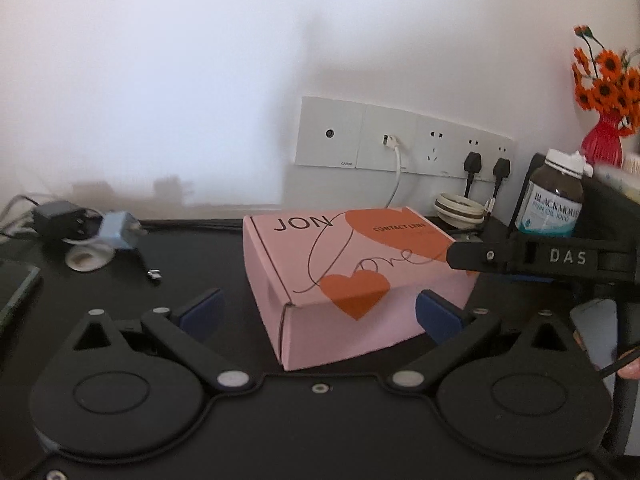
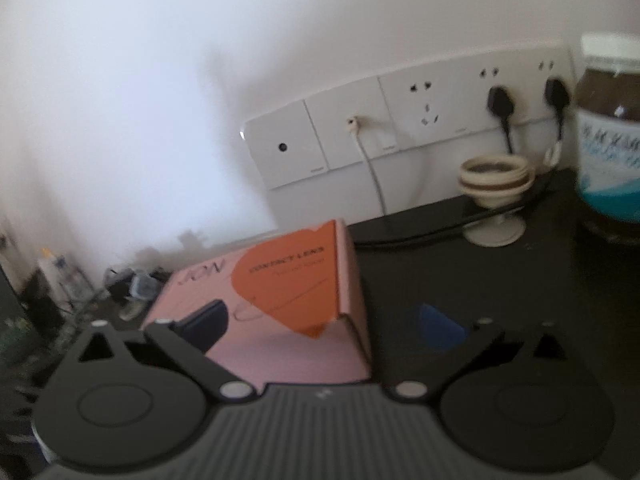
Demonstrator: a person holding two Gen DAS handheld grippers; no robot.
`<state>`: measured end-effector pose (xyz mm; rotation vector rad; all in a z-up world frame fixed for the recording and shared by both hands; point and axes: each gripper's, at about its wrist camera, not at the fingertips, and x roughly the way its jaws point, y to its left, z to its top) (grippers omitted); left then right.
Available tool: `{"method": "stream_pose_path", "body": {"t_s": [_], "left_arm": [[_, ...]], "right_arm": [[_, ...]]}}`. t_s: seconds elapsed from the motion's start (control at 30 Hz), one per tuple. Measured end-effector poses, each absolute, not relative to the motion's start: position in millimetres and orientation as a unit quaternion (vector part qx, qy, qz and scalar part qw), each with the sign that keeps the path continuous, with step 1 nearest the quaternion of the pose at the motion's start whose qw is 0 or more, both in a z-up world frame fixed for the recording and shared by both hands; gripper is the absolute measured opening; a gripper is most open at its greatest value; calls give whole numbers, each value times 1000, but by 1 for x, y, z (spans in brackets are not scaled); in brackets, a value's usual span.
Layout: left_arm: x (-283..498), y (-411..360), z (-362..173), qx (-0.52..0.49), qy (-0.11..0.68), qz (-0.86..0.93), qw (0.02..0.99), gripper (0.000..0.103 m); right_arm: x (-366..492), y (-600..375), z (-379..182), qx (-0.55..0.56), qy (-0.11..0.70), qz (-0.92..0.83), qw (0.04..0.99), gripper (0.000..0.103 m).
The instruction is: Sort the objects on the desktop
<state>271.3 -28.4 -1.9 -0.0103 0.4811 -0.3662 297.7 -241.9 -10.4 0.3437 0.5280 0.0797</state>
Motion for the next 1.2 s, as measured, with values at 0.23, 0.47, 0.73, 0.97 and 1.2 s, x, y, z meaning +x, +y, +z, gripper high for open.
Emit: {"method": "stream_pose_path", "body": {"t_s": [0.23,0.47,0.73,0.97,1.2], "left_arm": [[227,-39,13,17,237,-186,954,103],[180,-44,20,23,245,-241,939,103],[141,-44,16,41,251,-248,935,103],[119,-36,13,38,254,-257,932,103],[94,-22,1,51,258,-241,934,103]], "right_arm": [[254,-233,4,157,272,-4,949,102],[190,-235,15,167,275,-30,946,102],[133,-238,15,182,282,-47,941,102],[96,-231,10,171,280,-42,944,102],[67,-214,-4,121,285,-29,950,102]]}}
